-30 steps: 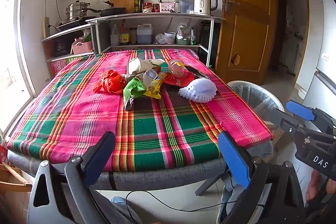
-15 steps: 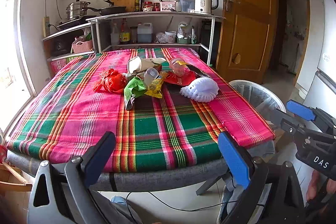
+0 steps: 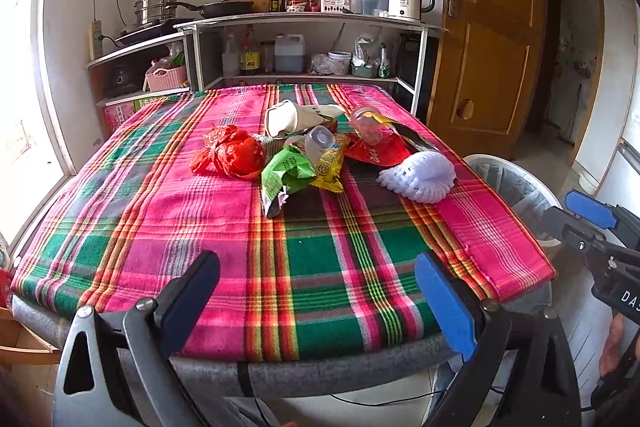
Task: Collect trash
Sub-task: 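Grasp the white scrub brush with the right tool while the left tool grasps the green snack bag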
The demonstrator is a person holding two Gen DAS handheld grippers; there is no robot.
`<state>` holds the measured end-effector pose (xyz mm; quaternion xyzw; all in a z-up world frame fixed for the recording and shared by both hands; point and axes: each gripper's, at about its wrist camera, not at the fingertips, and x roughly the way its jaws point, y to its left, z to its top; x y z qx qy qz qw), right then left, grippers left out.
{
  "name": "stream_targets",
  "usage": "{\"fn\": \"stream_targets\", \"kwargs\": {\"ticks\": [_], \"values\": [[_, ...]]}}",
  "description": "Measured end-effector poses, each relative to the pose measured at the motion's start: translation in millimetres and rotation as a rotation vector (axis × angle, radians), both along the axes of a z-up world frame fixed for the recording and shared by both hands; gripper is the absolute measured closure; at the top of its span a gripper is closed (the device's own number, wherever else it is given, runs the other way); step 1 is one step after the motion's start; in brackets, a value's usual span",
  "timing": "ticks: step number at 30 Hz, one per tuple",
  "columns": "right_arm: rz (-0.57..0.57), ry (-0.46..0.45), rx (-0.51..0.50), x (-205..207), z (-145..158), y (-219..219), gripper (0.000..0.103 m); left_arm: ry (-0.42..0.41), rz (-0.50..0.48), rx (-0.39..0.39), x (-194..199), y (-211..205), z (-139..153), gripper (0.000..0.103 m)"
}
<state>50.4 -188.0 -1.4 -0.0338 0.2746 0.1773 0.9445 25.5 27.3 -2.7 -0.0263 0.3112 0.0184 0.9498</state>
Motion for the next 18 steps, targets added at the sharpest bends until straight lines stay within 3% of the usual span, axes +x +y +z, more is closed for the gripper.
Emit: {"fn": "stream_targets", "kwargs": {"ticks": [8, 14, 18], "values": [[0.07, 0.069, 0.033, 38.1, -5.1, 20.0, 0.037, -0.007, 0.019, -0.067, 38.0, 35.0, 4.9, 0.007], [0.101, 0.121, 0.038, 66.2, -14.6, 35.9, 0.037, 0.036, 0.003, -0.129, 68.1, 48.3, -0.5, 0.007], [0.103, 0.137, 0.04, 80.0, -17.2, 40.3, 0.037, 0.063, -0.016, -0.16, 80.7, 48.4, -2.9, 0.013]]}}
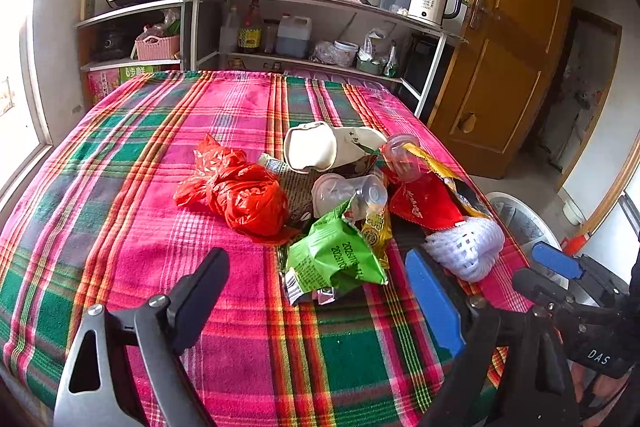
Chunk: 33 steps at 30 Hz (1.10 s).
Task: Collect trash
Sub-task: 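Grasp the white scrub brush with the right tool while the left tool grasps the green snack bag, then carry both items over the white bin and open both tools to drop them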
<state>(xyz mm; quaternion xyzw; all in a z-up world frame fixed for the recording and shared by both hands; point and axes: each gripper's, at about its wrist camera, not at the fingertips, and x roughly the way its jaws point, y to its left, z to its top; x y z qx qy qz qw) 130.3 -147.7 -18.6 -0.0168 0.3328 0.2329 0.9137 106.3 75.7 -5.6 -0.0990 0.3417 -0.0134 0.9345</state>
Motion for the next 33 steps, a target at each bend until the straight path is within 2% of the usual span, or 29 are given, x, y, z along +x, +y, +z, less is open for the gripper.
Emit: {"fn": "stream_targets", "kwargs": {"ticks": [4, 9, 11, 17, 22, 24, 33], "values": [[-0.003, 0.031, 0.016, 15.4, -1.0, 1.8, 0.045, 0.01, -0.018, -0.014, 9.1, -2.4, -0.3, 0.022], [0.023, 0.086, 0.032, 31.2, -7.6, 7.6, 0.056, 0.066, -0.049, -0.017, 19.6, -6.7, -9.9, 0.047], [0.028, 0.109, 0.042, 35.1, -10.5, 7.5, 0.057, 0.073, -0.052, -0.024, 19.7, -6.4, -12.1, 0.049], [0.028, 0.139, 0.066, 42.1, -13.6, 5.6, 0.072, 0.067, -0.054, -0.022, 18.1, -6.1, -11.6, 0.056], [0.02, 0.136, 0.065, 40.5, -12.4, 2.9, 0.09, 0.063, -0.059, -0.025, 16.3, -4.8, -11.1, 0.059], [0.02, 0.136, 0.07, 38.3, -11.9, 2.0, 0.093, 0.058, -0.061, -0.026, 13.9, -5.7, -10.2, 0.061], [0.035, 0.121, 0.088, 23.4, -5.1, -1.5, 0.095, 0.036, -0.052, -0.028, -4.3, -7.2, -1.6, 0.064]]}}
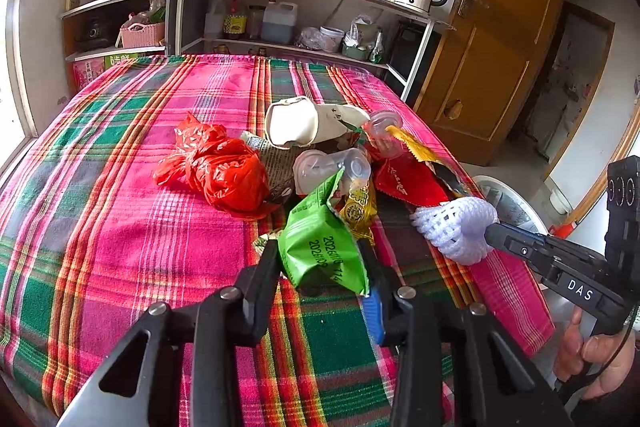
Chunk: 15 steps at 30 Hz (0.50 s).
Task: Collect trash
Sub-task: 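Carry both items over the white bin and open both tools to drop them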
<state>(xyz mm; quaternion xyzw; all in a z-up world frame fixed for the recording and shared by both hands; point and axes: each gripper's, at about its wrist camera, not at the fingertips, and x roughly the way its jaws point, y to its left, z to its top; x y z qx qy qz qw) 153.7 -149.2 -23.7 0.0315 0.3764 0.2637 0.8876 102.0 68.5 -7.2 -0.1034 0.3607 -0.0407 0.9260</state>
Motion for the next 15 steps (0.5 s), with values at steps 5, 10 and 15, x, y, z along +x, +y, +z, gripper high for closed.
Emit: {"fn": "stream_targets", "kwargs": {"ticks": [5, 10, 15], "values": [[0.002, -0.025, 0.021, -12.7, 10.2, -5.0, 0.095, -0.025, -0.001, 0.005, -8.9, -1.7, 10.6, 0.066], [-0.015, -0.043, 0.046, -23.8, 19.7, -15.9, 0.095, -0.05, -0.022, 0.007, -14.5, -10.9, 21.2, 0.067], [-0.066, -0.064, 0.064, -31.3, 27.1, -39.0, 0.095, -0.071, -0.076, 0.005, -10.9, -30.5, 32.0, 0.067]]}}
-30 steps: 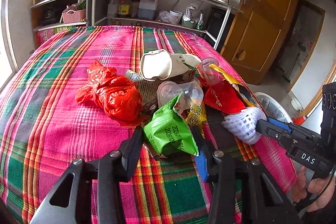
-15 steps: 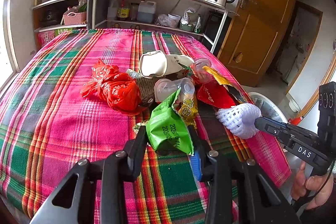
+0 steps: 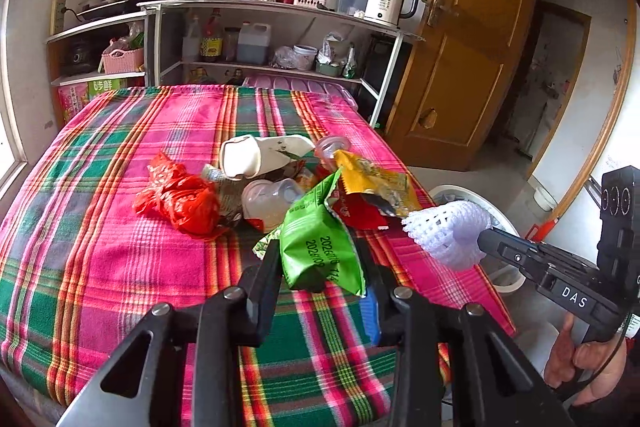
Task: Collect trash
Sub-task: 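Carry both items over the white bin and open both tools to drop them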
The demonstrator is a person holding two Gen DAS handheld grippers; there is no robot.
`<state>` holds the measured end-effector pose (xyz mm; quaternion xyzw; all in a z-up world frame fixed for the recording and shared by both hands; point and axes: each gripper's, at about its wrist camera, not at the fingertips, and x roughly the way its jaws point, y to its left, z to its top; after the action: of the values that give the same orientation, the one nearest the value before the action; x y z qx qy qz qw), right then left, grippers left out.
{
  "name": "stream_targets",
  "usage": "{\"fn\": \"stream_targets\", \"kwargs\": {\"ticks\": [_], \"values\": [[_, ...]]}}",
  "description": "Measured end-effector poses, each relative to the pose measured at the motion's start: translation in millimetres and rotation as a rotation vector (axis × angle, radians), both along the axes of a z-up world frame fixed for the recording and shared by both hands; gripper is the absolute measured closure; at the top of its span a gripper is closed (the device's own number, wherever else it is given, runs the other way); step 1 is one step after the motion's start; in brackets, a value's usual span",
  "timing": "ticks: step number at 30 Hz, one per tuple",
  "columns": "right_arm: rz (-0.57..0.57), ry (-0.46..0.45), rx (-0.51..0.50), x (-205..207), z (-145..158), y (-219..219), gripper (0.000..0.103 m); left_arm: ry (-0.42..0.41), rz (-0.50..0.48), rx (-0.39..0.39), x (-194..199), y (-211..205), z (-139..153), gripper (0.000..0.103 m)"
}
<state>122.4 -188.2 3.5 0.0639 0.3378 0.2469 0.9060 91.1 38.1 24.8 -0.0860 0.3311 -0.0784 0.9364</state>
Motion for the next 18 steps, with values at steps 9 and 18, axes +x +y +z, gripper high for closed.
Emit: {"fn": "stream_targets", "kwargs": {"ticks": [9, 18], "values": [[-0.165, 0.001, 0.009, 0.0, -0.4, -66.7, 0.095, -0.017, -0.177, 0.013, 31.5, -75.0, 10.7, 0.067], [-0.318, 0.052, -0.003, 12.3, -20.0, -130.1, 0.095, 0.016, -0.342, -0.008, 78.2, -157.8, -1.1, 0.067]]}}
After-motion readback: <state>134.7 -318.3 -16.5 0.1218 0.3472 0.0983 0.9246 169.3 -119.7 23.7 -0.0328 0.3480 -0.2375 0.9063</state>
